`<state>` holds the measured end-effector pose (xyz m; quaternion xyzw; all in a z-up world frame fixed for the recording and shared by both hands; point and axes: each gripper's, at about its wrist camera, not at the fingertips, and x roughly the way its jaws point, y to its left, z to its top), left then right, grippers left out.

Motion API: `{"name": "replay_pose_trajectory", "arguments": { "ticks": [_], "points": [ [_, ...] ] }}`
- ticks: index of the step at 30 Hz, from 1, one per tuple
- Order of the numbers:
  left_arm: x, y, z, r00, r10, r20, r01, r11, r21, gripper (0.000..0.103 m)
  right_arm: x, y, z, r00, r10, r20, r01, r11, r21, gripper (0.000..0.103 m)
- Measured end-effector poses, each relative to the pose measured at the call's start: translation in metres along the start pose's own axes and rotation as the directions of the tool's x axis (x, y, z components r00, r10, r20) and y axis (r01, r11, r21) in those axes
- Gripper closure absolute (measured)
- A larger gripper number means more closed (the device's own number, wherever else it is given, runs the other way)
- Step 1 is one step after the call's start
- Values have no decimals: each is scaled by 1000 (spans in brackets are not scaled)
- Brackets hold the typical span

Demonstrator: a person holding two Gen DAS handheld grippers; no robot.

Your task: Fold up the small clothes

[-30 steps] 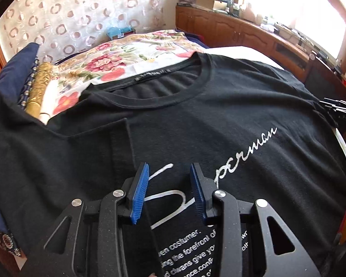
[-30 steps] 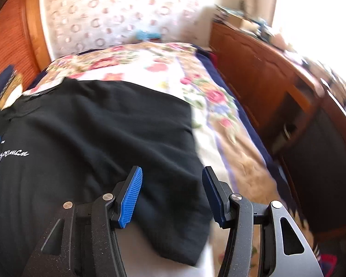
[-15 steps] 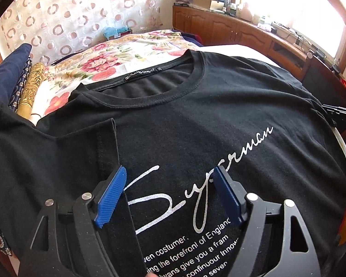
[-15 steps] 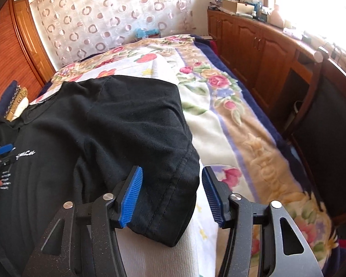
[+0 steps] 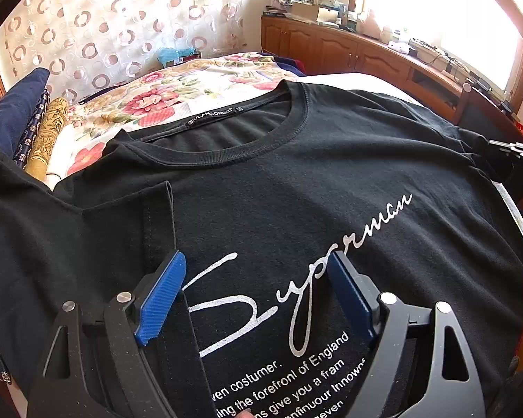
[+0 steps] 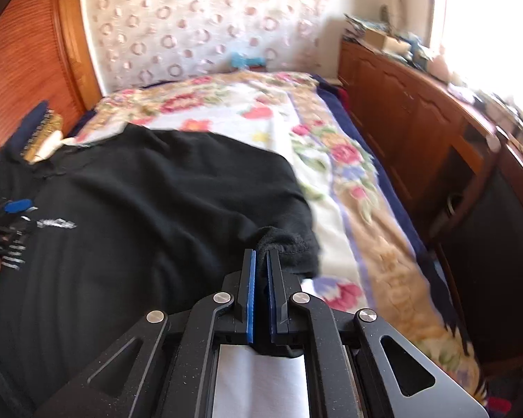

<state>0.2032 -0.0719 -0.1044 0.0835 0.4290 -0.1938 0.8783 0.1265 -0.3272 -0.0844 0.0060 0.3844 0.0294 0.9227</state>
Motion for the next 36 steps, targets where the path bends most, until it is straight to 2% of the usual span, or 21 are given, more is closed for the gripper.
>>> {"name": "replay_pose_trajectory", "arguments": {
  "ticks": [4,7,12,17,21,23,27,31,34,36],
  "points": [
    [0,0,0,1000,0,0,0,1000,0,19,-5,21,10,998,58,34,-56,997,-45,98],
    [0,0,0,1000,0,0,0,1000,0,19,-2,34,17,990,136,48,-134,990,-52,98],
    [-1,-1,0,1000,18,-3,-18,1000,-6,19,19,70,18,972,233,8,-230,966,-115,98],
    [-15,4,1,999,35,36,-34,999,-28,19,37,85,14,966,257,-39,-260,956,-136,97],
    [-27,7,3,997,42,69,-40,998,-40,19,46,85,9,967,247,-66,-254,958,-134,97],
    [-33,8,3,996,38,86,-35,998,-43,19,45,82,11,967,242,-73,-250,961,-119,94],
    [-42,9,4,993,33,109,-27,998,-53,19,31,87,18,967,245,-76,-252,961,-112,92],
    [-45,9,5,992,33,120,-27,998,-53,19,15,90,26,975,221,-40,-224,966,-126,75],
    [-47,9,6,992,33,124,-27,998,-54,19,3,78,29,984,177,-5,-177,976,-127,68],
    [-47,9,6,991,33,126,-26,998,-57,19,5,66,30,990,138,-1,-137,985,-104,68]
  ]
}}
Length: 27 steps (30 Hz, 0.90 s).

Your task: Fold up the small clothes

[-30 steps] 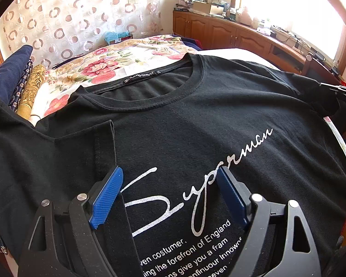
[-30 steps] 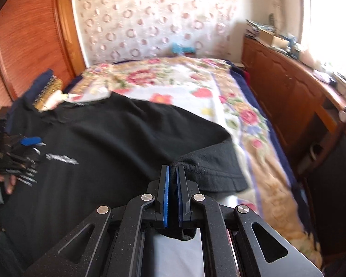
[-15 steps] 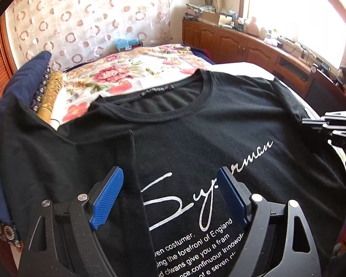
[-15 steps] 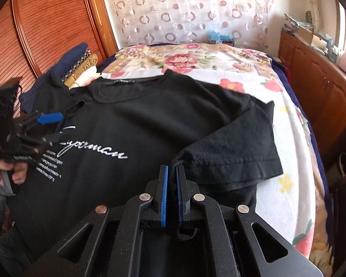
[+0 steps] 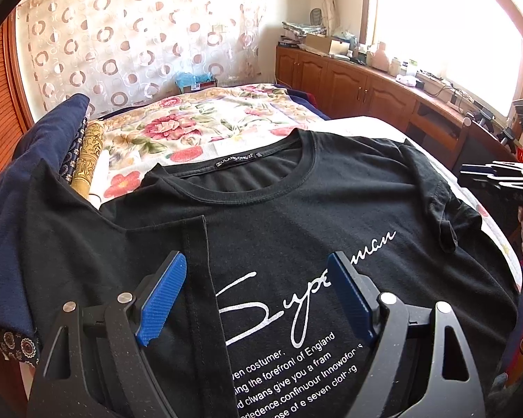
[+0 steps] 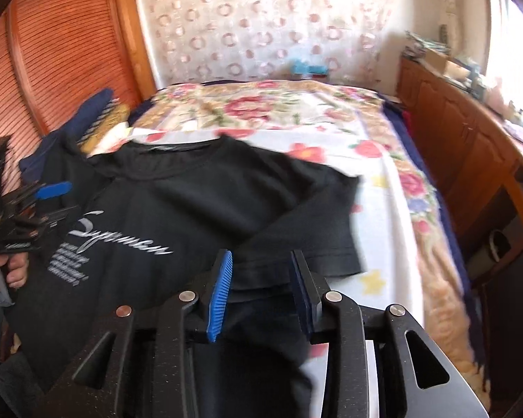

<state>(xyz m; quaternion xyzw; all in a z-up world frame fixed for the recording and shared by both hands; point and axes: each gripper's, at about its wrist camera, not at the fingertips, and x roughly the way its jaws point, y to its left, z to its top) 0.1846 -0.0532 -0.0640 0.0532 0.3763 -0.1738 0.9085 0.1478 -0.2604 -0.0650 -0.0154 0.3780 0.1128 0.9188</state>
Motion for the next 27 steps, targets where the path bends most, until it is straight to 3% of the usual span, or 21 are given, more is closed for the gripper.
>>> {"name": "replay_pose_trajectory", "arguments": {
  "ticks": [5,14,18,19,21,27],
  "points": [
    [1,0,-2,1000,2,-7,-2,1000,-2,19,14,-26,-3,997,-70,-17,71,996,57,68],
    [5,-1,-9,1000,-2,-26,2,1000,-5,19,39,-46,-8,996,-72,-57,79,987,139,67],
    [7,-3,-12,999,-17,-35,17,1000,-12,19,46,-56,-4,998,-18,-55,29,978,204,69],
    [8,-4,-12,999,-21,-37,20,1000,-12,19,45,-55,-3,999,-11,-54,21,979,202,81],
    [9,-6,-13,999,-28,-41,27,1000,-14,19,44,-48,-1,999,23,-49,-14,984,177,95],
    [9,-13,-17,998,-41,-46,41,999,-5,19,28,-25,11,999,30,19,-32,996,79,103]
  ]
}}
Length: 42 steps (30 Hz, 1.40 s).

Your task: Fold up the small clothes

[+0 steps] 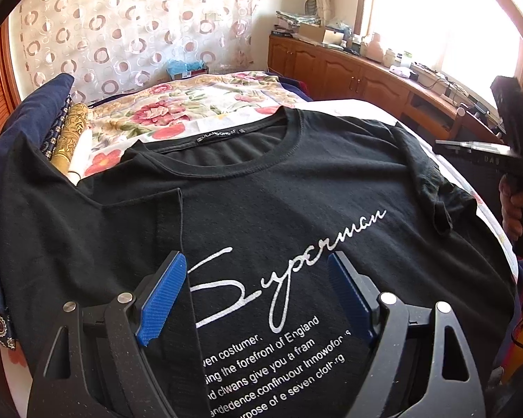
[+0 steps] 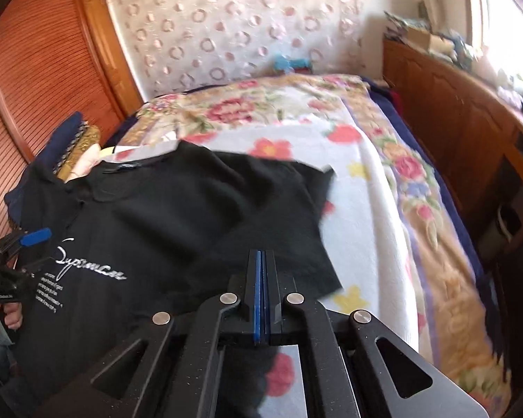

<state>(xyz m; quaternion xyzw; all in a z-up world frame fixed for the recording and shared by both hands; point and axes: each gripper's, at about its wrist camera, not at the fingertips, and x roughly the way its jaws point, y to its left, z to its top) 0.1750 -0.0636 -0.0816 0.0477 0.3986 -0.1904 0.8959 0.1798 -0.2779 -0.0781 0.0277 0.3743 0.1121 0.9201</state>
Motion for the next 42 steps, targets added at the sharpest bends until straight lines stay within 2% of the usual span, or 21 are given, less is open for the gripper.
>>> {"name": "replay_pose_trajectory", "arguments": {
  "ticks": [4,6,8,10,13,15,18,19,20,21,23,27,33,36,42],
  "points": [
    [-2,1,0,1000,-2,4,2,1000,-6,19,-6,5,5,1000,-12,26,13,999,-39,103],
    [-1,1,-1,1000,-5,3,5,1000,-10,19,-6,1,1,998,-50,26,51,998,-32,103],
    [-1,0,-1,1000,-9,1,9,1000,-8,19,1,-7,-6,995,-100,12,100,995,-14,95],
    [0,-1,-3,1000,-12,-4,12,1000,-4,19,8,-12,-12,985,-175,-4,175,985,-10,83],
    [1,-4,-4,1000,-17,-11,17,1000,4,19,19,-17,-19,983,-176,-54,177,984,6,70],
    [2,-5,-4,1000,-22,-13,22,1000,5,19,22,-18,-23,982,-174,-68,176,984,16,70],
    [4,-7,-4,1000,-23,-15,23,1000,9,19,20,-21,-25,986,-154,-66,158,985,64,70],
    [4,-7,-4,1000,-23,-17,23,1000,10,19,20,-21,-25,989,-136,-60,140,988,70,80],
    [4,-7,-4,1000,-23,-19,23,1000,9,19,20,-23,-23,991,-117,-59,121,990,69,86],
    [4,-7,-4,1000,-22,-20,22,1000,10,19,19,-25,-22,994,-90,-63,95,993,71,98],
    [4,-7,-4,1000,-18,-19,18,1000,13,19,17,-28,-24,997,-55,-63,59,995,74,99],
    [2,-4,-4,1000,-11,-17,11,1000,5,19,8,-27,-15,1000,-27,-10,27,999,40,99],
    [0,4,-8,1000,2,-17,-2,1000,-17,19,-5,20,19,994,76,75,-69,993,-94,100],
    [-4,9,-10,1000,9,-11,-10,1000,-27,19,4,44,34,987,138,76,-126,982,-140,99],
    [-10,16,-15,999,33,-7,-33,998,-45,19,32,80,49,977,200,67,-184,963,-194,99]
  ]
}}
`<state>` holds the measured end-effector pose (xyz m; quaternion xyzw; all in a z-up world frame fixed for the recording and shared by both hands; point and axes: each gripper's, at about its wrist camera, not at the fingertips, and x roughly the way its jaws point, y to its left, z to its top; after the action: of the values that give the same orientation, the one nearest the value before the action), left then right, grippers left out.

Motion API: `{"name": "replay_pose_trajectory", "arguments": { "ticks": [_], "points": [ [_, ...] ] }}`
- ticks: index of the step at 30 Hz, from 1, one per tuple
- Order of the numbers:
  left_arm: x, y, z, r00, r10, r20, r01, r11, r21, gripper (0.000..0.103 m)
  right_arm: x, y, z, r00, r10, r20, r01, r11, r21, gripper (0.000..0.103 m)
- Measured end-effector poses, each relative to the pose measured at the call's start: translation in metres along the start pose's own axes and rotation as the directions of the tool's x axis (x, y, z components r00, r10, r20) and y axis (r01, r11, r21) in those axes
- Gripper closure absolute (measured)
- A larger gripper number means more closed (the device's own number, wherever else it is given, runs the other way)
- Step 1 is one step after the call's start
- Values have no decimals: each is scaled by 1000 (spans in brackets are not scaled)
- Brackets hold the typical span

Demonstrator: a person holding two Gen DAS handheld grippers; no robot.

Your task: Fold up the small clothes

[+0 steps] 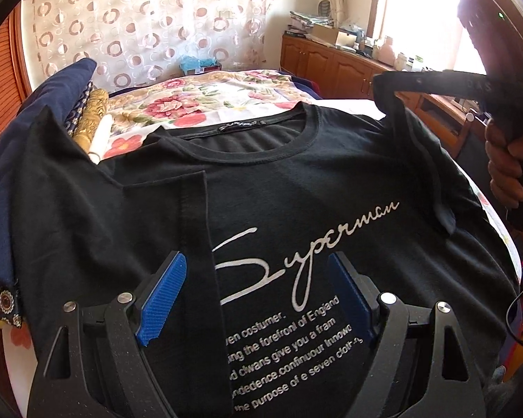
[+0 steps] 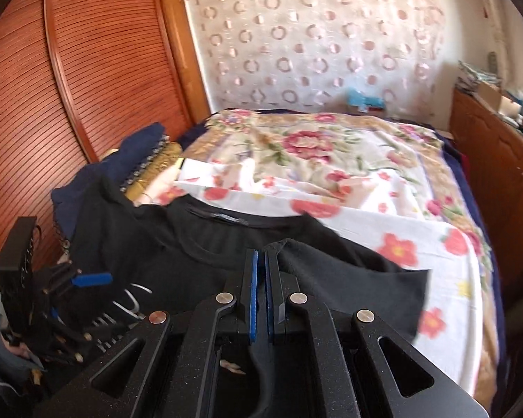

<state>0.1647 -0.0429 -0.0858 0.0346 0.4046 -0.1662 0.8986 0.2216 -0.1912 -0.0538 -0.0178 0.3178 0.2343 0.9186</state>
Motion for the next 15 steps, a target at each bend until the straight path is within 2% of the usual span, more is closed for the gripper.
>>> {"name": "replay_pose_trajectory", "arguments": {
  "ticks": [2,4,6,10,15],
  "points": [
    [0,2,-2,1000,1,-4,-1,1000,-3,19,8,0,1,1000,-7,-1,7,1000,-7,99],
    [0,4,-2,1000,2,-5,-2,1000,-7,19,12,-8,2,1000,-29,-12,29,1000,-4,85],
    [0,6,-1,1000,-3,-3,3,1000,-14,19,14,-17,0,998,-60,-22,60,998,3,80],
    [-1,8,3,1000,-4,7,4,1000,-16,19,16,-16,-5,993,-109,-51,110,994,17,80],
    [-2,11,5,1000,-4,16,5,1000,-26,19,12,-10,-40,983,-124,-134,126,992,12,80]
  ]
}}
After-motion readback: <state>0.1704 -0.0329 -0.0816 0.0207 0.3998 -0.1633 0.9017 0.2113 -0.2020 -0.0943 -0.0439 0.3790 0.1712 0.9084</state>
